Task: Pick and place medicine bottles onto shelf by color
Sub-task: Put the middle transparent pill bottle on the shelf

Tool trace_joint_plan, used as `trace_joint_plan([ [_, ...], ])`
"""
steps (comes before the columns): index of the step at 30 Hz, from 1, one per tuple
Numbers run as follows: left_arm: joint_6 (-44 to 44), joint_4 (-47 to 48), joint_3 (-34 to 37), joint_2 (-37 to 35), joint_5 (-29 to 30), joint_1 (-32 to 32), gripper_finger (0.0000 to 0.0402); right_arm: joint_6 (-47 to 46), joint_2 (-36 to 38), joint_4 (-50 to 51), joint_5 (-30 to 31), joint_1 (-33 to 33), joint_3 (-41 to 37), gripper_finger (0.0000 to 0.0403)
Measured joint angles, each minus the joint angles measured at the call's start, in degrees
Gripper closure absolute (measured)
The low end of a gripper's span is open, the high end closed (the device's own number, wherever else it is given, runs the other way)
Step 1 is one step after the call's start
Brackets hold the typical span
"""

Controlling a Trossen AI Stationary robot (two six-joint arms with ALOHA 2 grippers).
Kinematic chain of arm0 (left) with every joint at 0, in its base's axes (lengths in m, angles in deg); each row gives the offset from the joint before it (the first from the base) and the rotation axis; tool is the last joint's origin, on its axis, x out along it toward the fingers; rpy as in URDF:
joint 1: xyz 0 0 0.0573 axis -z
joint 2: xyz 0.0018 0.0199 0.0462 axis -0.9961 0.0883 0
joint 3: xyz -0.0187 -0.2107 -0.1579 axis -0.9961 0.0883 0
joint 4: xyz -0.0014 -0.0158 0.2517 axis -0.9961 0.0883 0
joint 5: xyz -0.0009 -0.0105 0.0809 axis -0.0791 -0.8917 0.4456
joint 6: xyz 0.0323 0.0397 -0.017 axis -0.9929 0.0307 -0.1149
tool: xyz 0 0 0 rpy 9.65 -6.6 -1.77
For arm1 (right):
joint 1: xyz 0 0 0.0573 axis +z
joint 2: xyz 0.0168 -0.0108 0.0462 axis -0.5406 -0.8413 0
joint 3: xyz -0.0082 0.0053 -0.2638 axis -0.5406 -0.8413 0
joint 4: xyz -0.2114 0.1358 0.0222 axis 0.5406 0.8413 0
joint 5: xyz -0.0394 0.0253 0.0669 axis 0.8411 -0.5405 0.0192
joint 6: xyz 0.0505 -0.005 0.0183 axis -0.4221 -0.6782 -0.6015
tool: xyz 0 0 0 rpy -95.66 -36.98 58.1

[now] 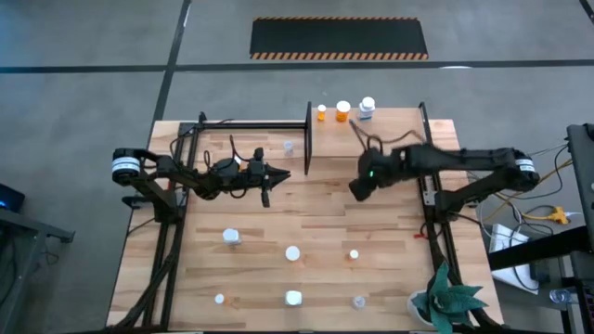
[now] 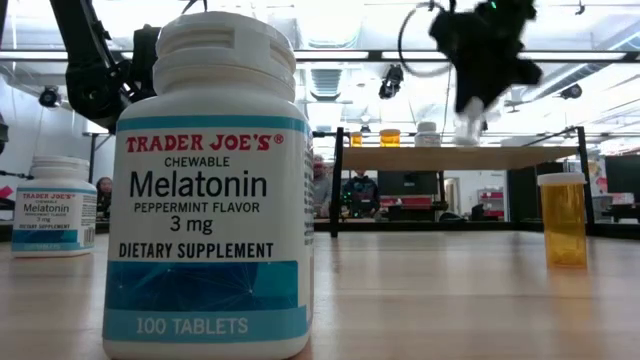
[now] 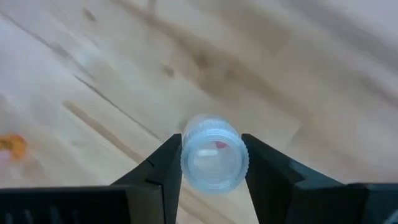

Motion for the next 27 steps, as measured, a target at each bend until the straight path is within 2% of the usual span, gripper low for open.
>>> trace_joint_plan([
  [14, 0.04, 0.0, 0.0, 0.0, 0.0, 0.0, 0.0378, 21.69, -5.76, 18.29, 0.34, -21.21, 27.26, 0.0264],
  [20, 0.04, 0.0, 0.0, 0.0, 0.02, 0.0, 0.0378, 29.33, -10.2, 21.29, 0.35, -29.71, 32.89, 0.0264],
  [27, -0.33, 0.03, 0.0, 0.0, 0.0, 0.0, 0.0378, 34.65, -14.61, 23.9, -1.51, -35.61, 35.82, 0.0264],
])
